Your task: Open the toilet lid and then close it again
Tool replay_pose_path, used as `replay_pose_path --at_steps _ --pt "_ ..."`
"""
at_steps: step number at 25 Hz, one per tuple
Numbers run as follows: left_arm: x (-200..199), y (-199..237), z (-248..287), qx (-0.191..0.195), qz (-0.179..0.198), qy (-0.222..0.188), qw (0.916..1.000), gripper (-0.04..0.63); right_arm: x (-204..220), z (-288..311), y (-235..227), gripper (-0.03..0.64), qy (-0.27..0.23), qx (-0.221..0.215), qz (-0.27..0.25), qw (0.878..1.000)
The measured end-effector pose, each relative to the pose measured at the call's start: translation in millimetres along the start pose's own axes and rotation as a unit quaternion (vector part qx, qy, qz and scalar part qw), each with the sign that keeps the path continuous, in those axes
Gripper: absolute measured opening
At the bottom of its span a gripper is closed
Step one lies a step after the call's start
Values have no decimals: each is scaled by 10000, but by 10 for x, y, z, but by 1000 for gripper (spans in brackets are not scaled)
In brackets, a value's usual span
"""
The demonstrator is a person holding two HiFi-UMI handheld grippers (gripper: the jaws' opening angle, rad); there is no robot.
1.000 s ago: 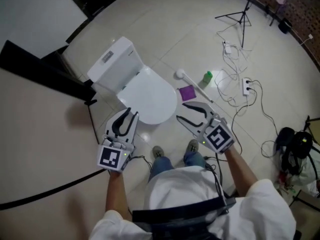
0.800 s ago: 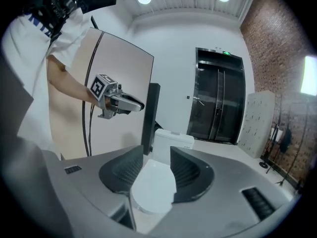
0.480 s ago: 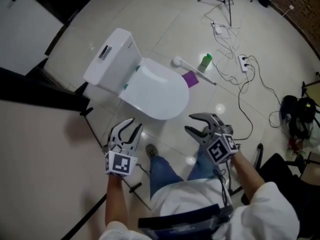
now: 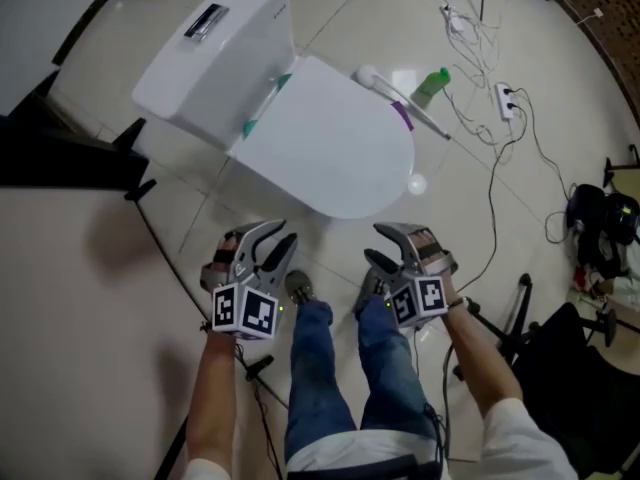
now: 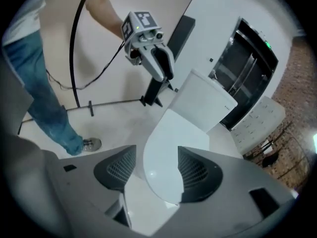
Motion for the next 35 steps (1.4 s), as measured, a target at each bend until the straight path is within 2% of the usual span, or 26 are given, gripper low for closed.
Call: replay_pose_path --at_steps 6,11,16,22,25,27,29,31,32,33,34,35 --pt "611 -284 687 114 9 -60 9999 115 856 756 102 258 345 -25 -705 9969" --pt "711 -520 1003 210 -61 -108 9997 115 1169 935 249 258 420 -315 -1160 9919" --pt "704 -587 1101 249 -16 -115 9996 115 1242 1051 234 248 333 -306 -1485 9879" --pt "760 -570 1073 269 108 51 9996 115 1165 1047 250 170 229 -669 -1586 9848" --pt "800 -529 1063 256 166 150 9994 115 1079 941 270 79 198 -786 -1610 9836" --pt "795 -518 1066 272 249 195 9991 115 1015 863 230 73 165 -748 -1607 9840" --pt "758 -532 1069 319 434 250 9982 118 946 789 185 72 150 -676 -1588 9849" --pt "710 -558 1074 308 874 352 9951 120 876 710 130 69 167 -572 -1557 9860" --pt "694 -581 1088 280 1159 405 9920 145 830 674 87 67 142 -461 -1556 9867" --pt "688 -615 1117 255 1435 450 9883 236 777 639 36 67 83 -321 -1569 9870" --pt "697 -657 1163 243 1673 493 9844 295 727 606 -9 66 15 -202 -1593 9870" --pt "722 -704 1224 246 1860 541 9808 298 682 572 -42 66 -43 -130 -1621 9867"
Point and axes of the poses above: the fingertips, and each gripper's own axes: z forward along the fingers, y to its left, x out of its underside, the point moved 2 cm from there along -z, backward along the fingers, and after that the axes turned 11 degrees about -y, right-handed, at the moved point
